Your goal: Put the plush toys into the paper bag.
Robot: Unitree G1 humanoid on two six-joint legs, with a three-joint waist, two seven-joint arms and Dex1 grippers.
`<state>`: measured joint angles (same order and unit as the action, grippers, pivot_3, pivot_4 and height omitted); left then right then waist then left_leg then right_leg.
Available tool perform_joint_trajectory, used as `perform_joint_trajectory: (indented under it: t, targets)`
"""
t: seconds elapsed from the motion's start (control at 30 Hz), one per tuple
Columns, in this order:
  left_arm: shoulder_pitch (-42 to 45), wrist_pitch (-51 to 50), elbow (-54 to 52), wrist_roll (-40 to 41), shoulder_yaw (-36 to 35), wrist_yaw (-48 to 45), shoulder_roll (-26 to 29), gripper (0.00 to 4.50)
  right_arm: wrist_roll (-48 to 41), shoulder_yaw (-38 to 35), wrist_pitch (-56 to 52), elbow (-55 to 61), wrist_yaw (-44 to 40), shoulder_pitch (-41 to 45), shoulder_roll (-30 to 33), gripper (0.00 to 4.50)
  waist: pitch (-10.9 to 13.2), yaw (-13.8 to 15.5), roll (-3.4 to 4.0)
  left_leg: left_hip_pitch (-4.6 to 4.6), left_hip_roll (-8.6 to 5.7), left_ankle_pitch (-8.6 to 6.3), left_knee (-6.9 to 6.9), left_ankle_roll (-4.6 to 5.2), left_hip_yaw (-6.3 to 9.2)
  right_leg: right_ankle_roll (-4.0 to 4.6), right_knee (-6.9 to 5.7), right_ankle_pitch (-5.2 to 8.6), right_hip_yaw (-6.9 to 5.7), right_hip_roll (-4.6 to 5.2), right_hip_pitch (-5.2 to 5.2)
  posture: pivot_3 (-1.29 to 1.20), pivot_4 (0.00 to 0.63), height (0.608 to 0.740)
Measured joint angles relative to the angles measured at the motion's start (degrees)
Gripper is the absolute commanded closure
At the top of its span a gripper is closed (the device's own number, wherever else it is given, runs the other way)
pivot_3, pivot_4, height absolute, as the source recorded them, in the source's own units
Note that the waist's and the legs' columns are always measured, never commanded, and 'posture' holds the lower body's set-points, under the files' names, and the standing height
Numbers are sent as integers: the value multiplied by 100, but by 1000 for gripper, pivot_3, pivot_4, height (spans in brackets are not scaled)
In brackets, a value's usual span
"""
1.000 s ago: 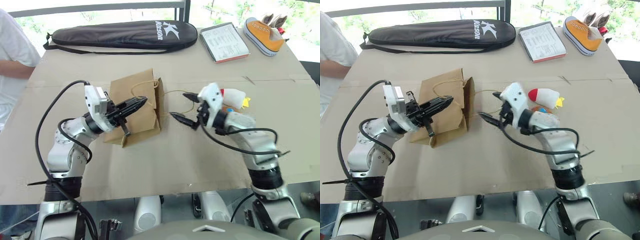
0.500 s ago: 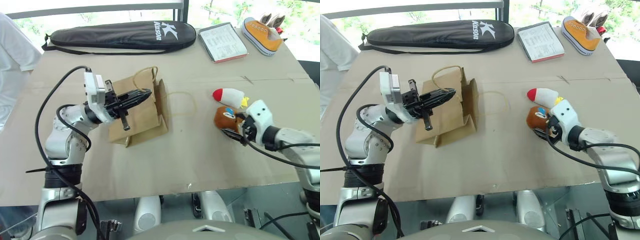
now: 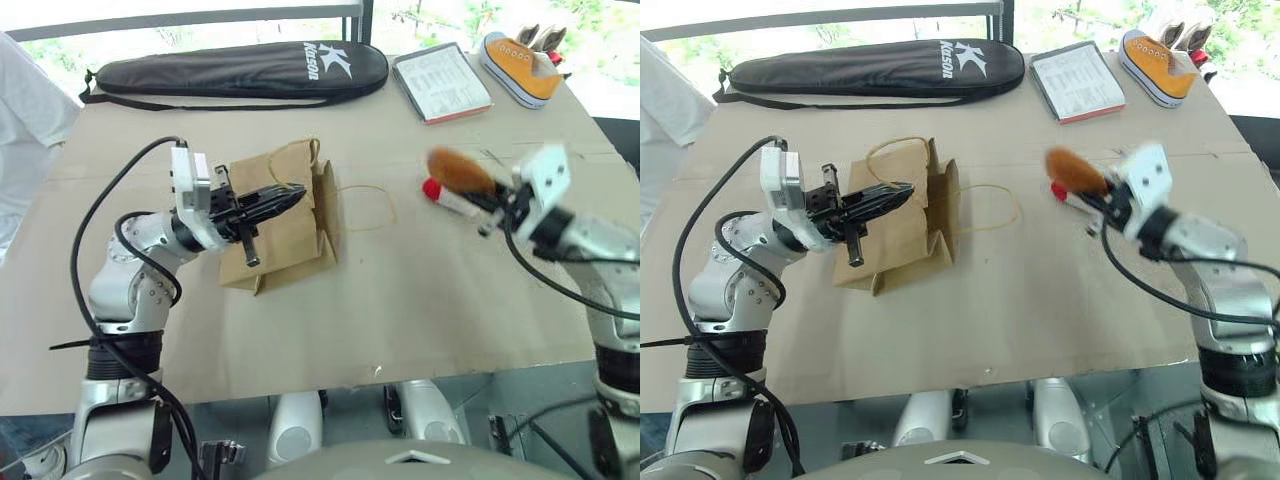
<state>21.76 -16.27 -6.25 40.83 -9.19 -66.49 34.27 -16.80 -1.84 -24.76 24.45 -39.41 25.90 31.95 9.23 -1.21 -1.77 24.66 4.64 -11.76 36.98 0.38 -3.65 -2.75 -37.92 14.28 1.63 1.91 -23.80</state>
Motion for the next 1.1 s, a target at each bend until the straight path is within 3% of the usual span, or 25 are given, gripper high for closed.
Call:
perform_joint_trajectory:
  t: [0.27, 0.63, 0.73, 0.77, 0.8, 0.83, 0.9, 1.1]
  targets:
    - [358, -208, 35, 162, 12, 163, -184, 4500, 1749, 2037, 1750, -1629, -288, 912, -206, 4471, 1, 62, -6, 16, -6, 0, 6, 0, -5, 1, 10, -1, 0, 7, -1, 0, 150, 740]
    - [330, -118, 70, -58, 132, 306, -467, 4500, 2662, 3193, 3977, -3749, -993, 2284, -1101, 4471, 3, 24, -2, 8, -3, 1, 7, 0, -2, -2, -2, -4, -1, 2, -1, 0, 150, 740]
    - [263, 16, 73, -164, 219, 288, -530, 4500, 2773, 3336, 4500, -4798, -1095, 2766, -1636, 3422, 4, 24, -2, 9, -2, 1, 7, 0, -2, -2, -4, -5, -2, 1, -1, 0, 150, 740]
    - [245, 62, 64, -216, 259, 288, -538, 4500, 2775, 3384, 4699, -5025, -1206, 2856, -1733, 2883, 4, 47, -2, 10, -2, 1, 7, 0, 1, -1, -3, -5, -5, 2, 1, 0, 150, 740]
    - [211, 89, 63, -245, 255, 288, -537, 4500, 2777, 3416, 4885, -5167, -1284, 2877, -1765, 2596, 4, 65, -2, 13, -2, 0, 7, 0, 1, -2, 0, -5, -7, 3, 1, 0, 150, 740]
    - [184, 104, 60, -249, 254, 293, -535, 4500, 2780, 3422, 4990, -5253, -1307, 2877, -1765, 1911, 4, 74, -2, 14, -3, 0, 7, -1, -1, -2, 1, -5, -6, 6, 1, 0, 150, 740]
    - [89, 163, 38, -256, 247, 304, -531, 4500, 2757, 3401, 5158, -5376, -1397, 2869, -1719, 1280, 4, 67, -2, 15, -4, 0, 8, 0, -4, -2, 2, -5, -4, 9, 1, 0, 150, 740]
    - [-237, 664, 0, -434, 74, 295, -507, 4500, 2162, 2718, 4786, -4503, -1666, 2229, -1005, 1280, 4, 60, -1, 10, -3, 1, 7, -1, -2, -1, -4, -5, -6, 8, 2, 0, 150, 740]
